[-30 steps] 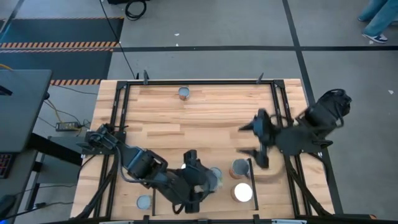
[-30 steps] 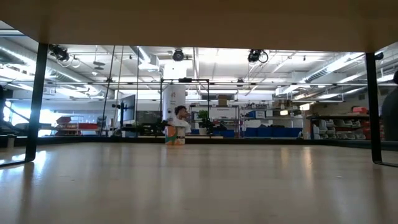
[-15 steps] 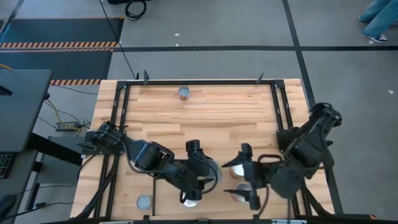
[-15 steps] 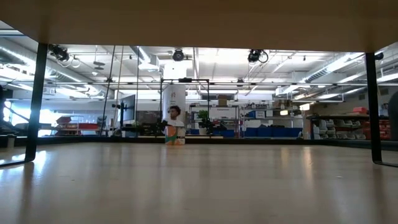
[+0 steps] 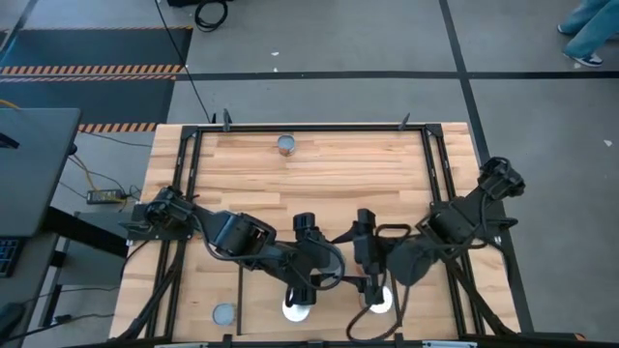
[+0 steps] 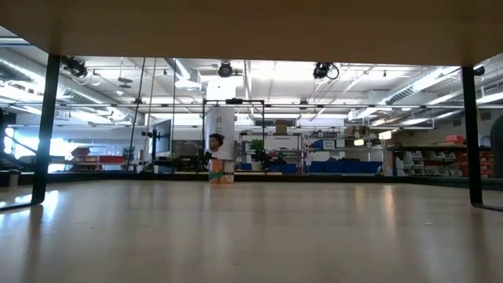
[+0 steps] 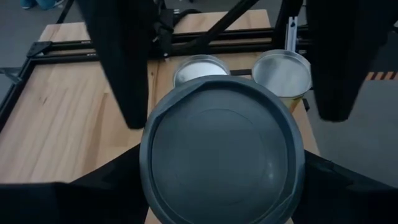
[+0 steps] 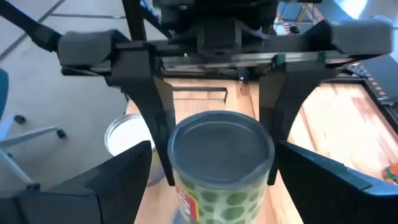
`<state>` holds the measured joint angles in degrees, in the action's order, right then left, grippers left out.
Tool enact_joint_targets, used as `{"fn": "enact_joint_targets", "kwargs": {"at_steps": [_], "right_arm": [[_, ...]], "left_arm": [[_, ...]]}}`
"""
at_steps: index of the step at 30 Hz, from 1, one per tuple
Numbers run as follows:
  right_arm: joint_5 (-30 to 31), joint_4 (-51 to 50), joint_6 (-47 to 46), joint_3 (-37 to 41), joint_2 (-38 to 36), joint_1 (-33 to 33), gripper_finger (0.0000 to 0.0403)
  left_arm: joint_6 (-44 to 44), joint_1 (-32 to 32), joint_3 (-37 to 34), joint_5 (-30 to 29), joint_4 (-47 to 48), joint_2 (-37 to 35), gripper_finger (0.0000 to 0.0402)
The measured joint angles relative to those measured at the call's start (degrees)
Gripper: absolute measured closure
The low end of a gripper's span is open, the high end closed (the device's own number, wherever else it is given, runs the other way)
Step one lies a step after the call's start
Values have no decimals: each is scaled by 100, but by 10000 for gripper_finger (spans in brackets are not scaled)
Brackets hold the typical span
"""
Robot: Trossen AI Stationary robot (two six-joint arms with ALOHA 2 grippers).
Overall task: Pick and place cans onto a shelf
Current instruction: Put the small canned peas on the shelf
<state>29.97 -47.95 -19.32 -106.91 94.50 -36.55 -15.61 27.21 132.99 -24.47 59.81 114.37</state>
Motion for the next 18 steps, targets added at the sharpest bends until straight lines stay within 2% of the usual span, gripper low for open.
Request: {"fn": "enact_joint_targets", "kwargs": {"at_steps": [7, 18], "right_arm": [[-421, -278, -34, 0, 18, 266, 55], [-487, -259, 370, -7, 4, 298, 55]], "left_arm": [[11, -6, 0, -10, -81, 7, 113], [-132, -16, -4, 72, -298, 7, 112]]}}
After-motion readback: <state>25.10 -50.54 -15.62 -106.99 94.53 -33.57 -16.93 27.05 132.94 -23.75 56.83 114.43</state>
